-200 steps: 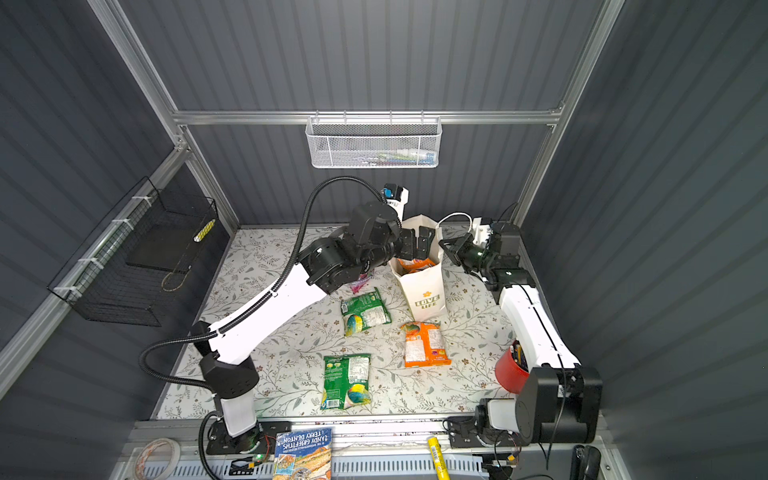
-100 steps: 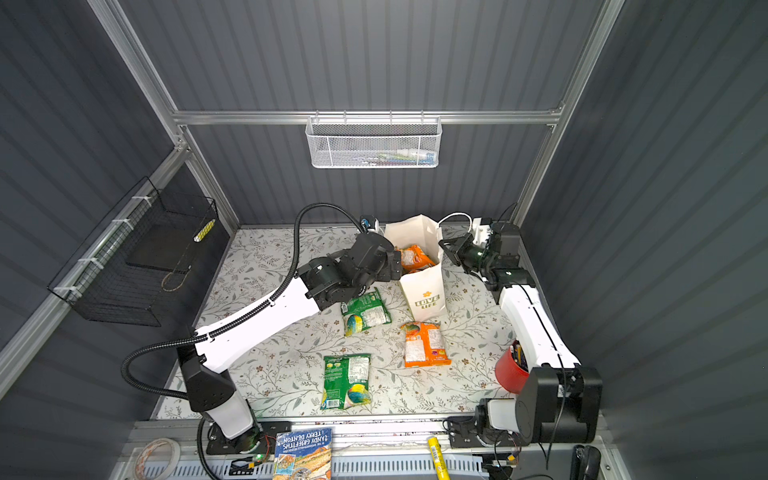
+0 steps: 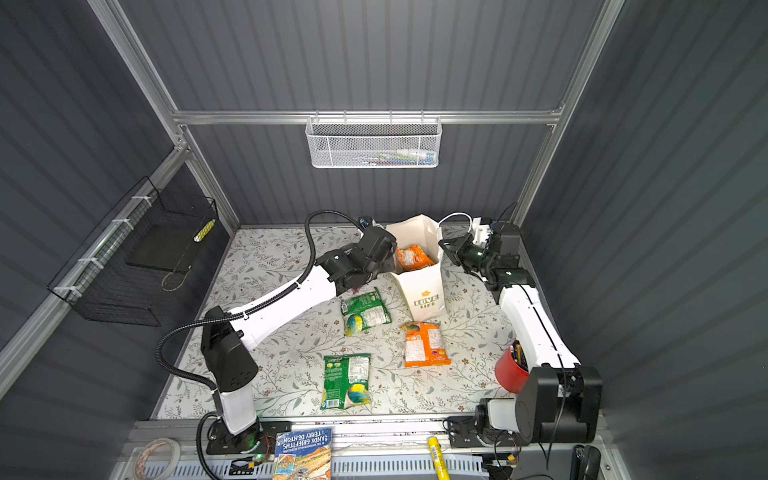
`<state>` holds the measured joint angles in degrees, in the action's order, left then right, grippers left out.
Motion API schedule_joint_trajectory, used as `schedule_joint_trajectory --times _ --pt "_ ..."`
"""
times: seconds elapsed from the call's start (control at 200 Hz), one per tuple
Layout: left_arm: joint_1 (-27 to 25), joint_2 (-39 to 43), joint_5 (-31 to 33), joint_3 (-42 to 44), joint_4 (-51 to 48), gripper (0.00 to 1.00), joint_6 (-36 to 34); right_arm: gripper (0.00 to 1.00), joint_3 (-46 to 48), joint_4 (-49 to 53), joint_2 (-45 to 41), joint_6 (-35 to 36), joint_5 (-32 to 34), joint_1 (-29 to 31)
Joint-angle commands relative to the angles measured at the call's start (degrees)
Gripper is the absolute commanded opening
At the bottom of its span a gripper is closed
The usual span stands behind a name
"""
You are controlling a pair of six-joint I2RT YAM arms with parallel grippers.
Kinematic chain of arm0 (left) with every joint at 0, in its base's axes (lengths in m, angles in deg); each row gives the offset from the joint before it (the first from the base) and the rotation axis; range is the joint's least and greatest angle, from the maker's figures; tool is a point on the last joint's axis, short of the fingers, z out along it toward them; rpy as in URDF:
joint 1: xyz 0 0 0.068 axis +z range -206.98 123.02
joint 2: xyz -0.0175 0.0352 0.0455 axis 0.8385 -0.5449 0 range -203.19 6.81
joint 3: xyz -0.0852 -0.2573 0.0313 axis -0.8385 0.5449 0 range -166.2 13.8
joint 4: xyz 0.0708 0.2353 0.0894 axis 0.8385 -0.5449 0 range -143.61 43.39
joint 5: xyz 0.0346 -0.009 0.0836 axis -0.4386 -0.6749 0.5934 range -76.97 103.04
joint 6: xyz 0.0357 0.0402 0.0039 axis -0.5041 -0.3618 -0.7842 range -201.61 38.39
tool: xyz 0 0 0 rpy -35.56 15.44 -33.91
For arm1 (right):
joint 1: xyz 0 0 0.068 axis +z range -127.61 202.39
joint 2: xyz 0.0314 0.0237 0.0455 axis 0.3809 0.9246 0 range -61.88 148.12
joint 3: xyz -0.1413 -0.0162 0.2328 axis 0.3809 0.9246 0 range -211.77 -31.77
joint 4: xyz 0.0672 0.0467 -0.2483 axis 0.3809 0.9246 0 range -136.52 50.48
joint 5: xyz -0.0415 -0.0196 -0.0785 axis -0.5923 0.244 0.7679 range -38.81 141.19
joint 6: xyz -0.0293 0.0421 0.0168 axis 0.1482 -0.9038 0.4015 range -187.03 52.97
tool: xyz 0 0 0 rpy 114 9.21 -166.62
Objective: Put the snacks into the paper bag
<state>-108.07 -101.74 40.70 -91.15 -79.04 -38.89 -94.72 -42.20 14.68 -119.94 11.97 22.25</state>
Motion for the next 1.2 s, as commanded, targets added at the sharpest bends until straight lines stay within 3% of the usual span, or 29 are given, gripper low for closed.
schedule_joint_trajectory --times 0.0,0.035,0.36,0.59,0.986,1.196 --pt "0.4 -1.9 -3.2 -3.6 1.2 0.07 -0.9 0.00 -1.0 -3.9 -0.7 1.1 -0.6 0.4" --pt "0.5 -2.6 -3.8 -5.0 1.2 0.00 -1.3 0.00 -0.9 -3.8 -0.9 1.2 -0.3 0.4" --pt "0.2 -8.7 -11.8 -14.6 5.4 0.00 -4.6 0.00 -1.6 -5.3 0.1 1.0 -2.2 0.7" --pt "-0.3 -3.4 -6.4 -7.9 11.8 0.00 -6.2 0.00 -1.0 -9.1 2.0 -1.4 -4.8 0.7" --pt "-3.4 -1.6 -5.6 -10.8 11.6 0.00 -11.2 0.00 -1.1 -10.7 2.5 -0.9 -6.8 0.9" --pt "-5.1 -2.0 2.5 -12.1 9.1 0.00 -12.7 0.00 -2.4 -4.2 3.1 2.7 -3.3 1.0"
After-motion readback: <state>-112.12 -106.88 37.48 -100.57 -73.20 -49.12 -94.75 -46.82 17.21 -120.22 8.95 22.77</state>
